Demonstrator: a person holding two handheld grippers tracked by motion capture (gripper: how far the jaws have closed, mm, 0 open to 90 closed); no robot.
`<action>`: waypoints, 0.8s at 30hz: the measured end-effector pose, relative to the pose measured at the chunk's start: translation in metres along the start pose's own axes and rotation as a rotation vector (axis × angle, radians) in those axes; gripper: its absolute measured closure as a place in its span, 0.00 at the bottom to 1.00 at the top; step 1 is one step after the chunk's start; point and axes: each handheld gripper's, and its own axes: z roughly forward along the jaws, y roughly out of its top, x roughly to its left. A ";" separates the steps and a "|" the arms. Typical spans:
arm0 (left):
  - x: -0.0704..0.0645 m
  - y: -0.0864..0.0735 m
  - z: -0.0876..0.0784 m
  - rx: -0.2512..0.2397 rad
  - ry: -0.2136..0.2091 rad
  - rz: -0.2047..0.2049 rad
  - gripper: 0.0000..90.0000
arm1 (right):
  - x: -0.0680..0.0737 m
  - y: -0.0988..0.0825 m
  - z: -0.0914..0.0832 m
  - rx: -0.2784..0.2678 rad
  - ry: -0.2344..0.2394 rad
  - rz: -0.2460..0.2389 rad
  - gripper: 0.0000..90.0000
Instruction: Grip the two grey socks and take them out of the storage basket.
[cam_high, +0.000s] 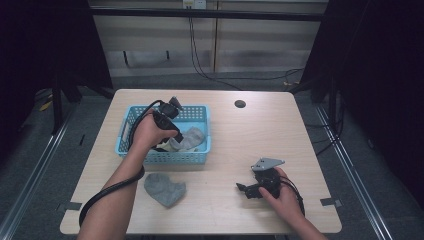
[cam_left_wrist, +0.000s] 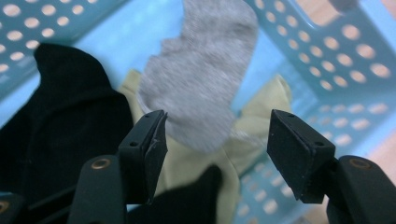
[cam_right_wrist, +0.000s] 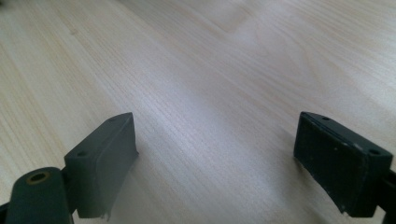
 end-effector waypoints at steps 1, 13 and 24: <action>0.001 0.003 0.002 -0.008 0.009 0.011 0.41 | 0.000 0.000 0.000 0.000 0.000 0.000 0.14; 0.005 0.016 0.032 -0.008 0.017 0.037 0.39 | 0.000 0.000 0.000 0.001 0.000 0.002 0.14; 0.008 0.019 0.052 0.001 -0.002 0.048 0.37 | 0.000 0.001 0.001 0.002 -0.002 0.004 0.14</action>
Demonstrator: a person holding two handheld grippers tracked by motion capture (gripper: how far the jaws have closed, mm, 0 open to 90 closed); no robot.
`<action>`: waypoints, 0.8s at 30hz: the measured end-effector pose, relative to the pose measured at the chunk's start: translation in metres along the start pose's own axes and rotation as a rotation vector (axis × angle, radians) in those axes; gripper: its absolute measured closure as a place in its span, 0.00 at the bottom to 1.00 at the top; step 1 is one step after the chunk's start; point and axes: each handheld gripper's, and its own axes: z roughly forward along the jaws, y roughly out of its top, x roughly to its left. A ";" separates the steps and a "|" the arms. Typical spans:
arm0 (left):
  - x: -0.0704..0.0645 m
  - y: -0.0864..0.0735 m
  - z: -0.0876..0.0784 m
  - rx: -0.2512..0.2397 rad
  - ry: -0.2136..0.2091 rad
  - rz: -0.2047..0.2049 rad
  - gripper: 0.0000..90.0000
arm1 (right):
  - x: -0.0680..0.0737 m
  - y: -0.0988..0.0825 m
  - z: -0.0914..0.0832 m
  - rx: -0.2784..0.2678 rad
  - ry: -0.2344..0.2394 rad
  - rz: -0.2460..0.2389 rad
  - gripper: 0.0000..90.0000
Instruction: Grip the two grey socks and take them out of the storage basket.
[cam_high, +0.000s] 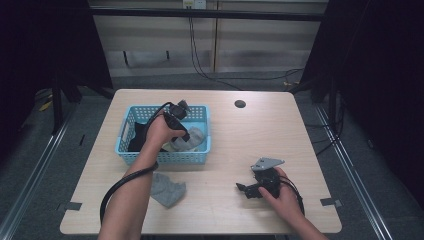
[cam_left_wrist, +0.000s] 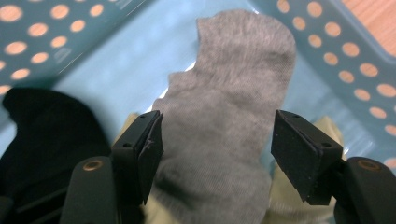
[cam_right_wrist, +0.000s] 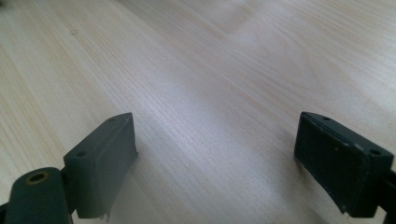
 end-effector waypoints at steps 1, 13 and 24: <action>-0.002 0.001 0.005 0.006 -0.003 0.002 0.37 | 0.000 0.000 0.000 -0.002 0.001 0.001 0.14; -0.005 0.005 0.024 0.066 0.015 0.050 0.40 | 0.000 0.000 0.000 -0.002 0.001 0.001 0.13; -0.012 0.007 0.032 0.112 0.047 0.063 0.61 | 0.000 0.000 0.000 -0.001 0.004 0.001 0.14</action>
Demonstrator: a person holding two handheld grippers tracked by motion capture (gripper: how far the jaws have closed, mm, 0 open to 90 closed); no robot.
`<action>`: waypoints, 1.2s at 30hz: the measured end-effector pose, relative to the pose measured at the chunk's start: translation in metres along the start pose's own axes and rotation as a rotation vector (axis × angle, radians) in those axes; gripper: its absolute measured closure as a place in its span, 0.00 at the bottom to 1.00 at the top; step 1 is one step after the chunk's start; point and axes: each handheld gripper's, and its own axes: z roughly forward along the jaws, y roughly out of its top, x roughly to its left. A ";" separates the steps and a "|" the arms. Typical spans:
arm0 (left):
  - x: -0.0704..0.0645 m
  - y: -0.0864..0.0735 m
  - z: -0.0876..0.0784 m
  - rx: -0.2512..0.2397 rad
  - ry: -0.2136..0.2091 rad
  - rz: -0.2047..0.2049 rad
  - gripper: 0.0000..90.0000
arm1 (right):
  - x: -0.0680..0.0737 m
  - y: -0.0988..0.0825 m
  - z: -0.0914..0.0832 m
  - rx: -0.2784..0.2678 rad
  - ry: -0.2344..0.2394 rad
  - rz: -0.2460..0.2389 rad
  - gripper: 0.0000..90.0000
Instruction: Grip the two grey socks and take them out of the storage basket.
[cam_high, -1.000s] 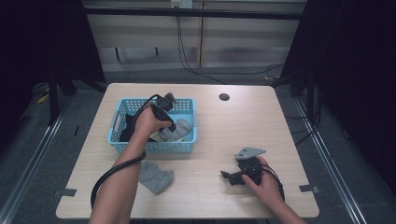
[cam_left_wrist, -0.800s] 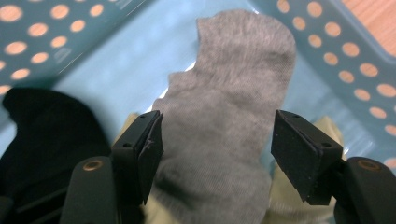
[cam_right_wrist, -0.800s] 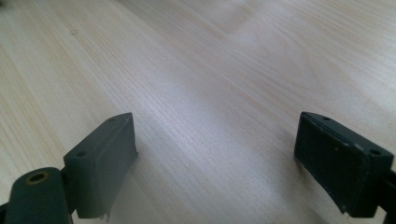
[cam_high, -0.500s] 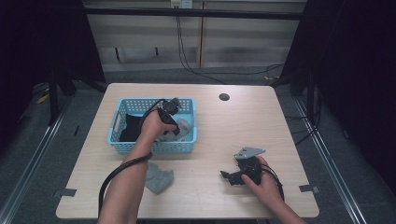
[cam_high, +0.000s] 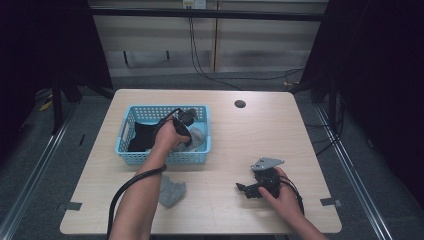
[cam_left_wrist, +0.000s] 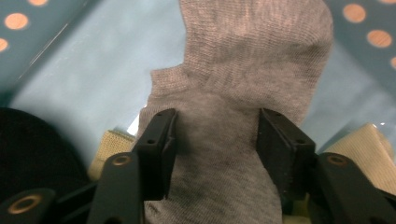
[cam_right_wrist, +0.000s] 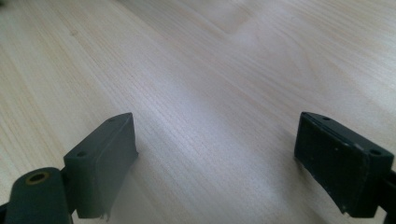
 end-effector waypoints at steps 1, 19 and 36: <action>0.000 0.001 0.000 0.011 -0.033 -0.025 0.67 | 0.000 0.000 0.000 0.000 0.000 0.000 0.14; 0.003 0.001 -0.021 0.040 -0.099 -0.051 0.94 | 0.000 0.000 0.000 -0.002 -0.002 -0.003 0.14; 0.012 -0.001 -0.073 0.011 -0.090 -0.055 0.94 | 0.000 0.000 0.000 0.000 -0.003 -0.003 0.14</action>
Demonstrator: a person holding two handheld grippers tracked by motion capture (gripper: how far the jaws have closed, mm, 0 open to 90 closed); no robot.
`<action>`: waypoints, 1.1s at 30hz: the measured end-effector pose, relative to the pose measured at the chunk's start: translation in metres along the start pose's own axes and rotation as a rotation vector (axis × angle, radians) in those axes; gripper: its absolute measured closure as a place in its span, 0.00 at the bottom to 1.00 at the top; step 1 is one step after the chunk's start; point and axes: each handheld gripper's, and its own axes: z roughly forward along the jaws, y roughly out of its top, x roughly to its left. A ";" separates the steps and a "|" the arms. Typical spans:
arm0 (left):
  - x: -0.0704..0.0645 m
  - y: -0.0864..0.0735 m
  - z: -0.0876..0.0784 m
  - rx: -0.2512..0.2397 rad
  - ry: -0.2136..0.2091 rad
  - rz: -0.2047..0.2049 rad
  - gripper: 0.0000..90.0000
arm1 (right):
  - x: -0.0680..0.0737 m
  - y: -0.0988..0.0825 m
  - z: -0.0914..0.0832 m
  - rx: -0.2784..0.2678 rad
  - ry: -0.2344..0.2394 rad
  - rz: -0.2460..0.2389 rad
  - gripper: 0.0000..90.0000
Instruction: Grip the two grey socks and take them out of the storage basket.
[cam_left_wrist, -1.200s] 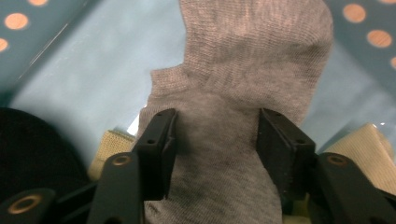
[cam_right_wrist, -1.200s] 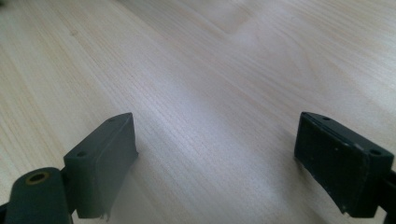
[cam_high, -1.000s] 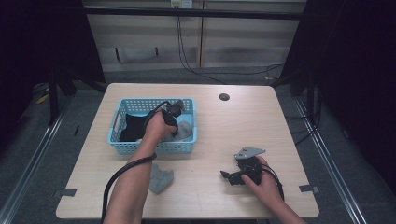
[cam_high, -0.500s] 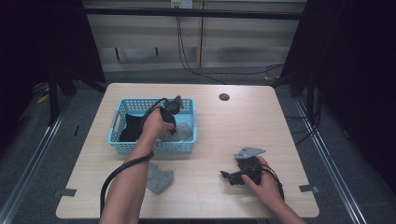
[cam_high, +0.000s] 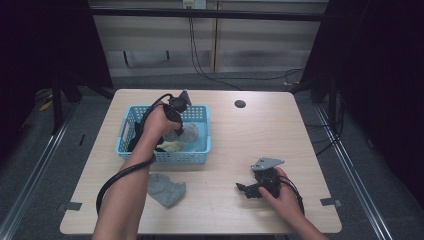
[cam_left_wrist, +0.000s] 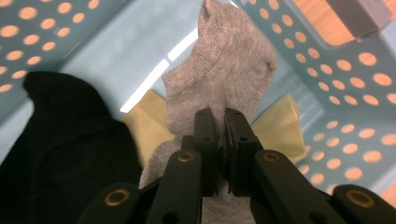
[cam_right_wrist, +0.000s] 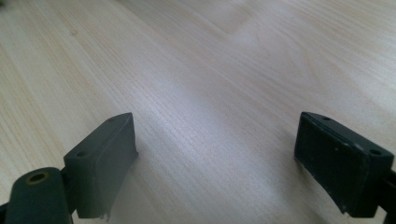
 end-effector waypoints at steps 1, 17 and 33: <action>0.000 0.000 -0.005 0.004 0.002 0.004 0.94 | 0.000 0.000 0.000 0.000 0.000 0.000 0.14; -0.009 0.000 -0.030 0.013 -0.008 0.023 0.94 | 0.000 0.000 0.000 0.000 0.000 0.000 0.13; -0.016 -0.004 -0.046 0.004 -0.016 0.052 0.94 | 0.000 0.000 0.000 0.002 0.002 0.003 0.14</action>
